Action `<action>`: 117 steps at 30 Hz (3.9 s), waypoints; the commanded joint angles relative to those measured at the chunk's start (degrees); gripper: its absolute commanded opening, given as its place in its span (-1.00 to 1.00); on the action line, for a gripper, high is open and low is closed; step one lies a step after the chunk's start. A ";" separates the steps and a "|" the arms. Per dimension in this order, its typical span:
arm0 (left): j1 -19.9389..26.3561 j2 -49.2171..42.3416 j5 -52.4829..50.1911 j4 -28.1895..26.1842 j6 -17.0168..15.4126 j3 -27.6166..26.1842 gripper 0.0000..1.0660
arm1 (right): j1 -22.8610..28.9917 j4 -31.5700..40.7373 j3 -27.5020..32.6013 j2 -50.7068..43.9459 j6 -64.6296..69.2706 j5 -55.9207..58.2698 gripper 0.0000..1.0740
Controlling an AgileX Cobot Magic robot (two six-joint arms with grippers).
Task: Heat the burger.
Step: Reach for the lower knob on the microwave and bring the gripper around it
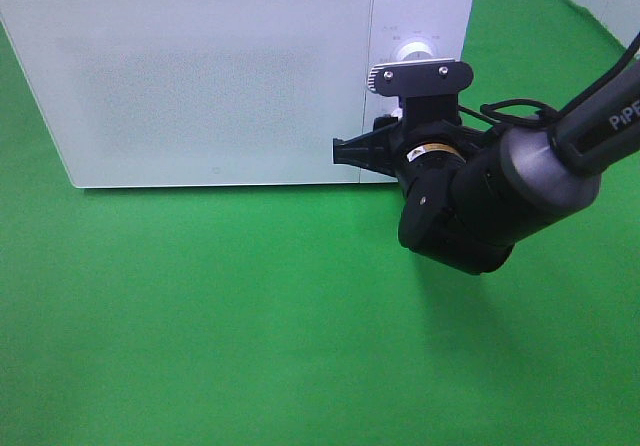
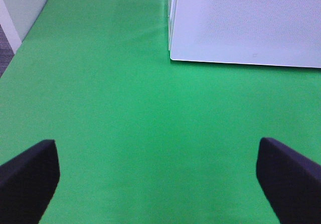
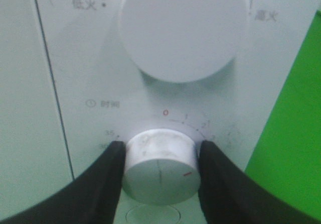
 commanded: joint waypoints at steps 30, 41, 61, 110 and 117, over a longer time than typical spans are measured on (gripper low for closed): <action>-0.29 -0.40 -0.34 -0.46 0.00 0.17 0.87 | -0.69 -13.29 -0.52 0.06 38.04 -10.77 -0.87; -0.29 -0.40 -0.34 -0.46 0.00 0.17 0.87 | -0.69 -18.16 -0.52 0.06 78.27 -18.22 -0.87; -0.29 -0.40 -0.34 -0.46 0.00 0.17 0.87 | -0.69 -21.20 -0.52 0.06 104.68 -22.92 -0.87; -0.29 -0.40 -0.34 -0.46 0.00 0.17 0.87 | -0.63 -9.05 3.21 -2.92 92.93 -21.94 0.21; -0.29 -0.40 -0.34 -0.46 0.00 0.17 0.87 | -0.63 -15.07 10.03 -9.00 89.73 -12.26 0.28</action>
